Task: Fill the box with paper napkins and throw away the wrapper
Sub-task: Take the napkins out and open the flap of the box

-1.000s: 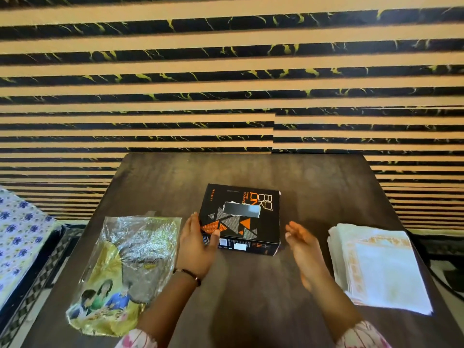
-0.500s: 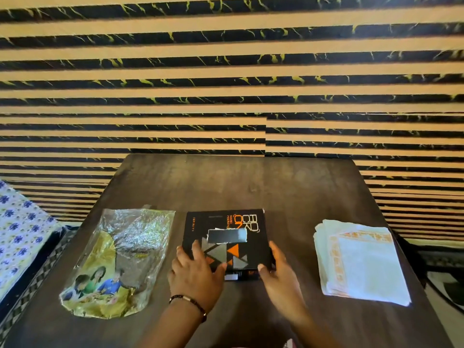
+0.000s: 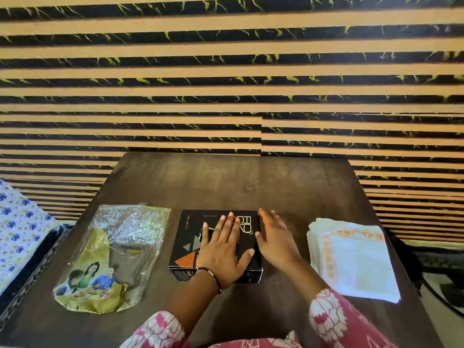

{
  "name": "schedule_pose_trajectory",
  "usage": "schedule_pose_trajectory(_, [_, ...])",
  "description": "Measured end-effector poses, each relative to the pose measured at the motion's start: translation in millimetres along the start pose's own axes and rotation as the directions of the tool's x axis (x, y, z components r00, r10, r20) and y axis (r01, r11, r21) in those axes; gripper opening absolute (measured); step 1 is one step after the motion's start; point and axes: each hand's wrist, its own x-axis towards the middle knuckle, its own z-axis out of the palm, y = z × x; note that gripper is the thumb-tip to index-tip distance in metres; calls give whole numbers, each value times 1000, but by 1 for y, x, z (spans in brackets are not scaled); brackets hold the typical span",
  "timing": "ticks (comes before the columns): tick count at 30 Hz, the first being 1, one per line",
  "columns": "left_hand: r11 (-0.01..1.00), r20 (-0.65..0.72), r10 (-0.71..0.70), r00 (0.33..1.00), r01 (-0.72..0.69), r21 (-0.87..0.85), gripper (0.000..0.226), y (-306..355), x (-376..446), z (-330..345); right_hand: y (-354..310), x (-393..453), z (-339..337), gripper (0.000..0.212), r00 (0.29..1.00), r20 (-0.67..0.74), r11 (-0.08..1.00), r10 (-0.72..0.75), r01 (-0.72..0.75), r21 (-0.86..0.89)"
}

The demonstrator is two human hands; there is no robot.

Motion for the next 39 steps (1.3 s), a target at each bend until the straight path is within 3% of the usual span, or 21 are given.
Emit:
schedule_pose_trajectory(3, [1000,-5,-5,1000,5,-4,80,0,-1,0,7,2,0,61,999,31,991,-32,36,-126])
schedule_pose_trajectory(8, [1000,-41,-12,999,12,-17,78,1,-1,1,17,15,2,63,987,150,988,55,-75,132])
schedule_pose_trajectory(14, [999,-64,-26,998,24,-29,78,2,0,2,28,18,-1,44,983,175,964,49,-92,251])
schedule_pose_trajectory(16, [999,-61,-23,998,21,-30,77,2,-1,2,30,17,-4,39,987,158,979,37,-67,194])
schedule_pose_trajectory(20, [999,-69,-28,997,26,-37,78,2,-1,2,31,23,-11,32,998,65,995,4,3,-103])
schedule_pose_trajectory(23, [999,-75,-36,997,34,-36,78,3,-1,2,29,25,-15,29,1000,17,980,-15,18,-199])
schedule_pose_trajectory(26, [999,-78,-42,996,39,-31,78,2,0,3,27,25,-14,30,1000,-13,971,20,-23,-237])
schedule_pose_trajectory(31, [999,-62,-38,997,36,-35,79,1,1,5,39,24,-21,28,965,-105,932,240,-260,-253])
schedule_pose_trajectory(36, [999,-61,-33,998,32,-30,80,0,2,5,40,2,-4,39,977,-187,974,107,-141,-178])
schedule_pose_trajectory(39, [999,-62,-30,998,29,-26,80,0,2,5,42,-10,11,38,977,-76,961,202,-212,-175])
